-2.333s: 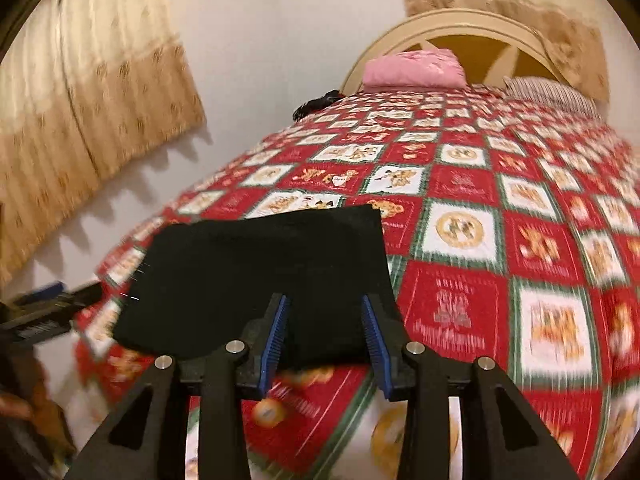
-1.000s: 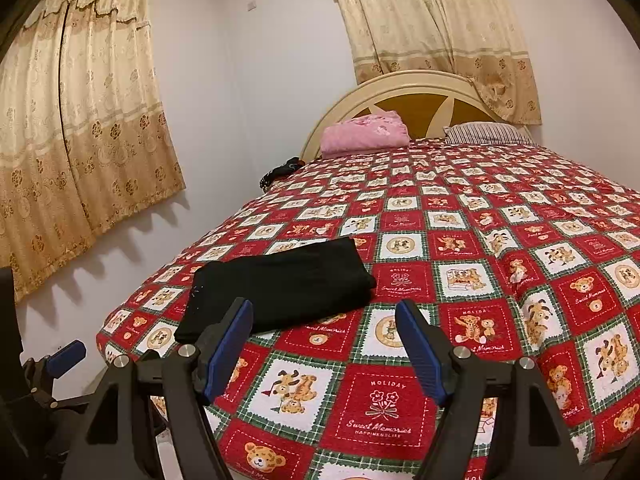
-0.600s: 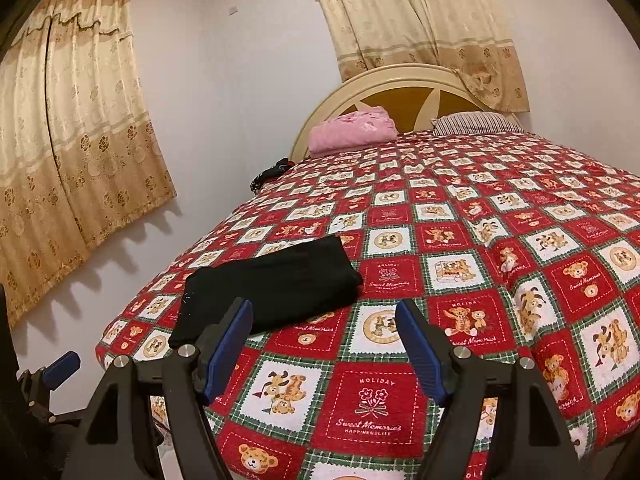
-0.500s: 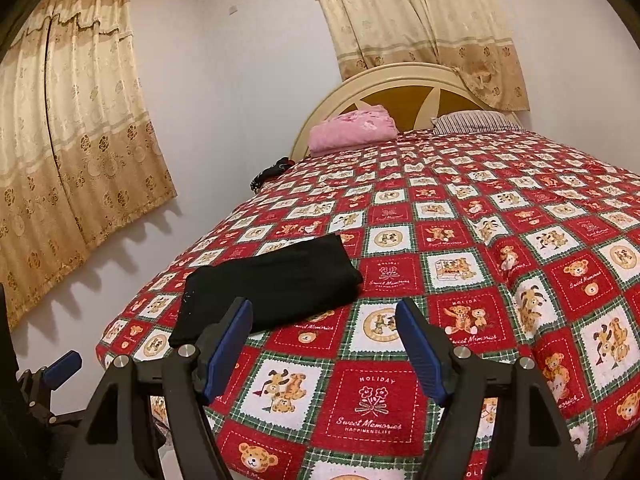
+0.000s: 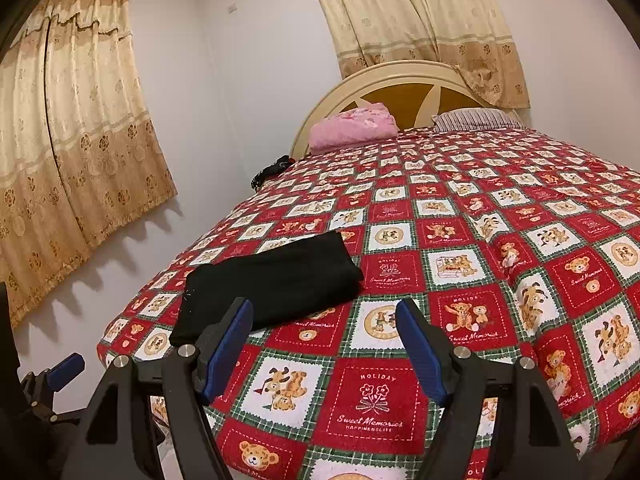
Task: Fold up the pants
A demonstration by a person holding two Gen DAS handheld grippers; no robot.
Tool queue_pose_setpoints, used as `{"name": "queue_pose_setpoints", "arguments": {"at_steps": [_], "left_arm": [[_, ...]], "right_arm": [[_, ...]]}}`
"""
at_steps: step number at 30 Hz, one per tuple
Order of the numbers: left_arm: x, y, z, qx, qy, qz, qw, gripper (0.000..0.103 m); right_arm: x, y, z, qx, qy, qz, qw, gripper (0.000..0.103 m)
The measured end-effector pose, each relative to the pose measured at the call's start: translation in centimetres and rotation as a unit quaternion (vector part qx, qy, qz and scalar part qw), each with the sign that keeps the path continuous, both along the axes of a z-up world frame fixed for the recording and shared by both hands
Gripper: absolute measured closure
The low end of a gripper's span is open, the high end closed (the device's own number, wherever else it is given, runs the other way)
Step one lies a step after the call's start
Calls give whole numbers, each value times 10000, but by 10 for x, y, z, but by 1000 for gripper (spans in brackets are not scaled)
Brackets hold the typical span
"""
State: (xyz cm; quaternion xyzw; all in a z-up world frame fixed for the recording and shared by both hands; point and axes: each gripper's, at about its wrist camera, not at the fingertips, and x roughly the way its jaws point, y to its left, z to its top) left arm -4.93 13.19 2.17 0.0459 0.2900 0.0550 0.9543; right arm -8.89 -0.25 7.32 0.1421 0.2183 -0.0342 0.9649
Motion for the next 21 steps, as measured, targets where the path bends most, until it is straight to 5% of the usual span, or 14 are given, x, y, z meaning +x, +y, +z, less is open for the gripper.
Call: {"name": "queue_pose_setpoints", "arguments": {"at_steps": [21], "left_arm": [[-1,-1,1,50,-84,94,9999,0]], "right_arm": [[0,0,-1,28,38,-4,10000,28]]}}
